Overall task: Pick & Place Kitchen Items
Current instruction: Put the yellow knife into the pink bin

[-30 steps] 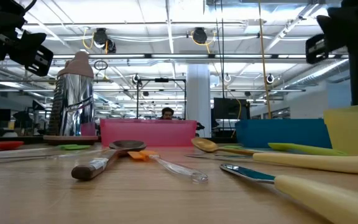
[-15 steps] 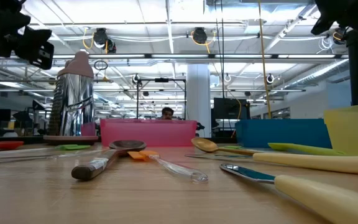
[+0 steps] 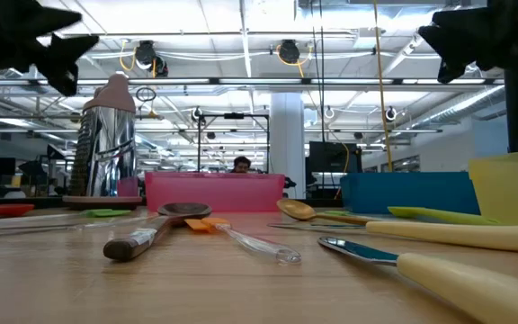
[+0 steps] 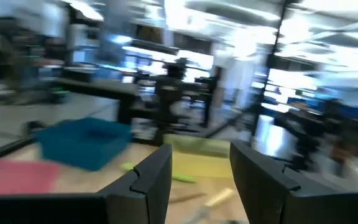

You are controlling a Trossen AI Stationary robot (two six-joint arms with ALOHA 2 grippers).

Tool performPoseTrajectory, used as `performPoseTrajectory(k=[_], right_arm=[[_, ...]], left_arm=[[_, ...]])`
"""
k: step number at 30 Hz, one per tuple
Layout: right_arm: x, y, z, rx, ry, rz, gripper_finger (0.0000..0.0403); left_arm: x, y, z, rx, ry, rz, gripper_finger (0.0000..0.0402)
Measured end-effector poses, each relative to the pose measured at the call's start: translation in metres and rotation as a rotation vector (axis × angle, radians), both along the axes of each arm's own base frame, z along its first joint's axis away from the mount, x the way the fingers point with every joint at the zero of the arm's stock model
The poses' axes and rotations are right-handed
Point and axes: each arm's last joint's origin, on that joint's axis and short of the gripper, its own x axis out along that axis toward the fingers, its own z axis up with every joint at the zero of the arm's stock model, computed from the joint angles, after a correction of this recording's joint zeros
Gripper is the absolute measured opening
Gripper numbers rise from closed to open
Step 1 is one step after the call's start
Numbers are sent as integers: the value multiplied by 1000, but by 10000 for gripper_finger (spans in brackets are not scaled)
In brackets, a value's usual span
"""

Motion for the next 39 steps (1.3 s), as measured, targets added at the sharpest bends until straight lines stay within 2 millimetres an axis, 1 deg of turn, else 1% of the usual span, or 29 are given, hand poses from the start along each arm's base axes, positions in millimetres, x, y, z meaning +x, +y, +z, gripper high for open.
performPoseTrajectory(k=[3,6,10,13,15,18,22,27,30,34,36,39], right_arm=[[2,-3,1,60,-8,-77,159],[6,-3,2,65,-9,-73,164],[12,-3,4,96,-29,-63,161],[18,-2,4,112,-43,-56,156],[22,-2,4,137,-50,-45,156],[28,-2,1,176,-31,-31,156],[36,-2,-4,219,4,-16,157],[40,1,-8,218,28,-2,157],[41,3,-9,214,42,11,156],[42,6,-10,202,52,28,153],[42,7,-10,198,52,33,154],[42,7,-10,198,53,34,154]], left_arm=[[0,3,1,-4,-1,103,168],[3,4,-1,-62,22,141,168],[10,2,-1,-58,71,153,168],[18,0,11,-54,116,156,168],[25,-2,23,-41,151,159,168],[40,-6,44,-26,241,162,168],[65,-13,69,-44,410,171,168],[98,-24,89,-65,671,201,168],[114,-32,92,-107,834,196,168],[134,-47,93,-262,992,150,168],[143,-55,91,-340,1055,121,168],[154,-67,80,-433,1143,89,168]])
